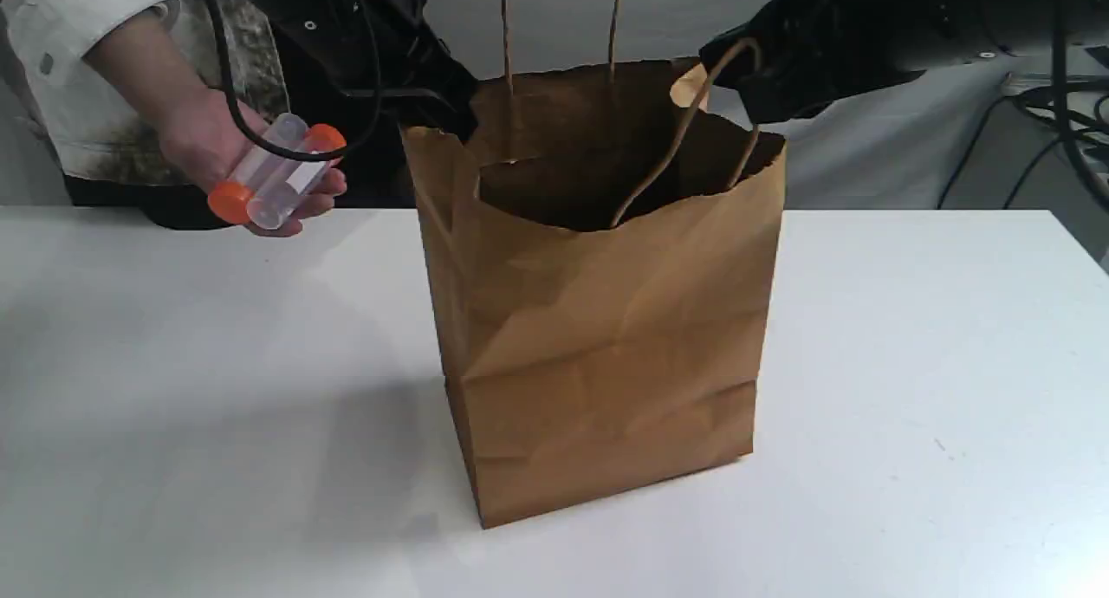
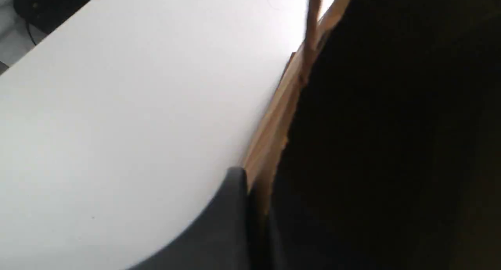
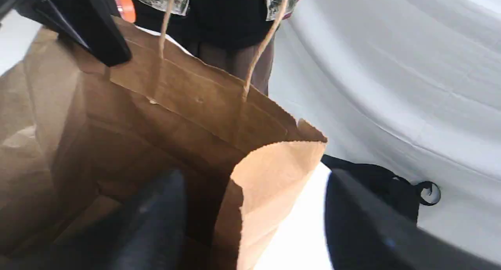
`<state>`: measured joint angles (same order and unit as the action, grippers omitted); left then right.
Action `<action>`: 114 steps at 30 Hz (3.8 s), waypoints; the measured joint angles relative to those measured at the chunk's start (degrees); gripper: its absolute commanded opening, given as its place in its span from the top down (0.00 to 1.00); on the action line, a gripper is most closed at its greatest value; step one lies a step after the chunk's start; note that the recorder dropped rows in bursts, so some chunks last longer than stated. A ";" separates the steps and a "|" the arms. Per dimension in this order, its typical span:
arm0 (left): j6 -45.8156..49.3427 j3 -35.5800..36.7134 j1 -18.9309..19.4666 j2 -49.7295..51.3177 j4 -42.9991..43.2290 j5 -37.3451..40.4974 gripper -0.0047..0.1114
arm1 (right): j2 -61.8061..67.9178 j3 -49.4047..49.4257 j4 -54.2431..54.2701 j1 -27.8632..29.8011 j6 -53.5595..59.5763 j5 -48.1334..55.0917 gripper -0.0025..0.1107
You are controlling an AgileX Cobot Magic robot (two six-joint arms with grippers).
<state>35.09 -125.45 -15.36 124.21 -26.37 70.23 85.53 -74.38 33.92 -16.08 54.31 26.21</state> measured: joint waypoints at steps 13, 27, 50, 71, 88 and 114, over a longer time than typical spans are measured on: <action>-4.73 0.00 0.00 0.00 1.26 0.00 0.96 | -0.42 0.00 1.80 0.00 0.62 0.17 0.98; -14.71 0.00 0.00 0.00 5.05 -0.35 0.96 | -4.87 0.00 2.94 0.00 1.10 1.77 0.97; -4.77 0.00 0.00 0.00 0.78 -0.01 0.96 | 2.37 0.00 0.38 0.04 10.63 1.52 0.47; -15.25 0.00 1.19 1.94 6.53 0.12 0.96 | 1.90 -0.09 23.75 0.04 27.17 3.99 0.98; -25.18 -0.11 4.70 6.21 4.42 0.10 0.96 | 5.08 -9.32 23.73 0.04 24.12 10.01 0.98; -24.84 -0.11 4.78 6.71 4.37 0.10 0.96 | 7.58 -11.27 21.31 -0.45 21.37 11.15 0.98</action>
<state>10.25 -125.56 -10.58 130.92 -22.00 70.33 93.11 -85.65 55.23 -16.52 75.68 37.36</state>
